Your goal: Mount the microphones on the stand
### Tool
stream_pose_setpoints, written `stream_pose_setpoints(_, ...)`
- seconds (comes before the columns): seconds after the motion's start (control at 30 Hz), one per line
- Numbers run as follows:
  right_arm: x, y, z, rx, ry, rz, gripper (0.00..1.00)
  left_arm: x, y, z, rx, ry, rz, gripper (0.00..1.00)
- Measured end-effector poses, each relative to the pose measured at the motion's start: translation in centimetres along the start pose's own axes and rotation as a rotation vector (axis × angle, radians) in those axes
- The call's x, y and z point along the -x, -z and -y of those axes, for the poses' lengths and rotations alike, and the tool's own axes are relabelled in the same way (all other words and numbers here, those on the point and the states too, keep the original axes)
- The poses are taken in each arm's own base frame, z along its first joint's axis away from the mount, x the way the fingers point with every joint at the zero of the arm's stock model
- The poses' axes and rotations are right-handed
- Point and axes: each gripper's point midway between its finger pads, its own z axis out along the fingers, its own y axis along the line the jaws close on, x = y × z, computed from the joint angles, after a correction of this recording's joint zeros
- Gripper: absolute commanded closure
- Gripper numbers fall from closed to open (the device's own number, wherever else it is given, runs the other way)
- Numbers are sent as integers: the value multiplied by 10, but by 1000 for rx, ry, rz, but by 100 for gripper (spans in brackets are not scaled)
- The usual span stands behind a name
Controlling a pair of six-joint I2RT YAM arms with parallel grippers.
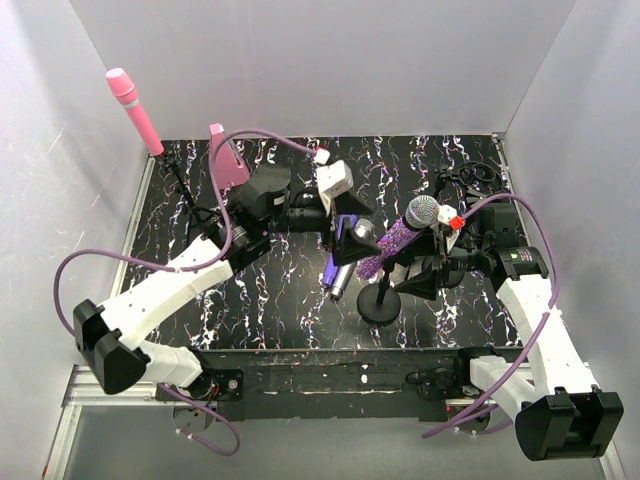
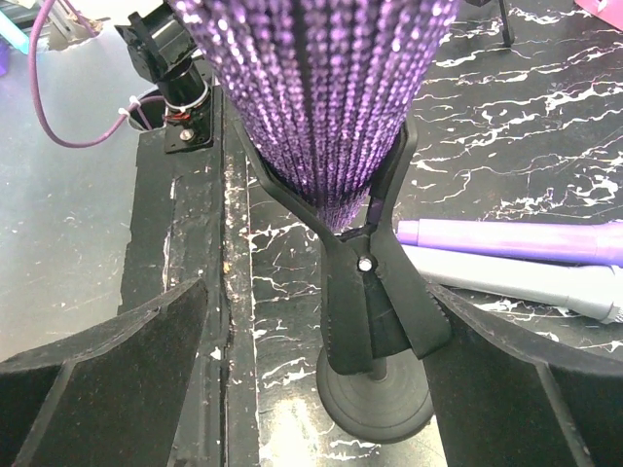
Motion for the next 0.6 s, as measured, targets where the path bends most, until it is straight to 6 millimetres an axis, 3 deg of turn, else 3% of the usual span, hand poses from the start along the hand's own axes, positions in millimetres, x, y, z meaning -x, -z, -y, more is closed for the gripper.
stream_pose_setpoints(0.13,-1,3,2,-17,0,-1,7,-23,12,9,-10,-4,-9,2)
stream_pose_setpoints(0.3,-1,6,5,-33,4,1,6,-51,5,2,-11,0,-42,2)
stream_pose_setpoints(0.6,-1,8,8,-47,0,4,6,-64,-20,-2,-31,-86,-39,2)
